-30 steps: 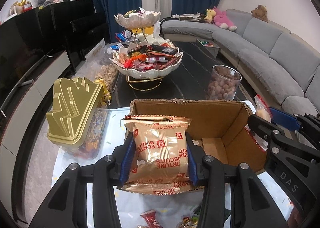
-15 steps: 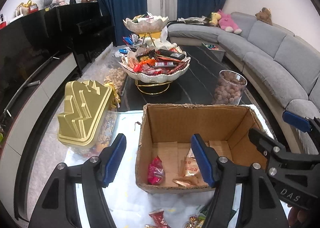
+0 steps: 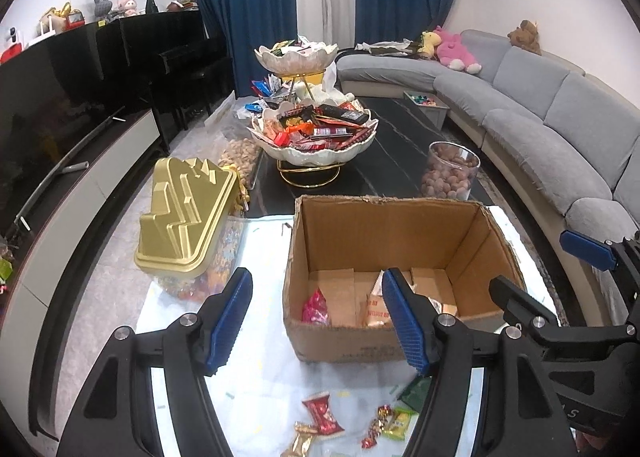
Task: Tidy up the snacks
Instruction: 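Withdraw both tools from the box toward the snacks on the cloth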
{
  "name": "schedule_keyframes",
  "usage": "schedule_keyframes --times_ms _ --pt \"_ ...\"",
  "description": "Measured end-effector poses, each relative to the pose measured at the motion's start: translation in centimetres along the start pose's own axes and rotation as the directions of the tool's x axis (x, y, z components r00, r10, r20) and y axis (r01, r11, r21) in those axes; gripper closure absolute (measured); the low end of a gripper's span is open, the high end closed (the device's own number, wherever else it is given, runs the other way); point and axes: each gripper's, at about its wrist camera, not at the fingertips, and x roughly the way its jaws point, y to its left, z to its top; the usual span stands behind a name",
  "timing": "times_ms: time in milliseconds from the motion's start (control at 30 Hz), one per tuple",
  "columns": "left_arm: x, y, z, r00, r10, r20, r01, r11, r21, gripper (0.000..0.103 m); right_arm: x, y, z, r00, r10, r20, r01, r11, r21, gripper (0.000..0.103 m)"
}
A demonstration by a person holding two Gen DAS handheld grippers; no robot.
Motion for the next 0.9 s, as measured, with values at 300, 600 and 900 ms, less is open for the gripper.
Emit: schedule_keyframes --times_ms 300,600,900 --pt "-2.7 0.3 -2.1 1.0 -0.001 0.006 0.001 1.0 -0.006 0.037 -2.5 0.2 -1.6 0.999 0.042 0.025 -0.042 0.999 0.027 0.016" --pt "-4.6 -0.1 -4.9 1.0 -0.004 0.007 0.004 1.0 0.003 0.037 -3.7 0.5 -4.9 0.997 0.071 0.006 -0.071 0.996 0.06 0.016" --pt "-4.9 -0.2 -8.3 1.0 0.011 -0.023 -0.011 1.0 -0.011 0.037 -3.7 0.9 -8.1 0.997 0.076 -0.02 -0.074 0.994 0.077 0.016"
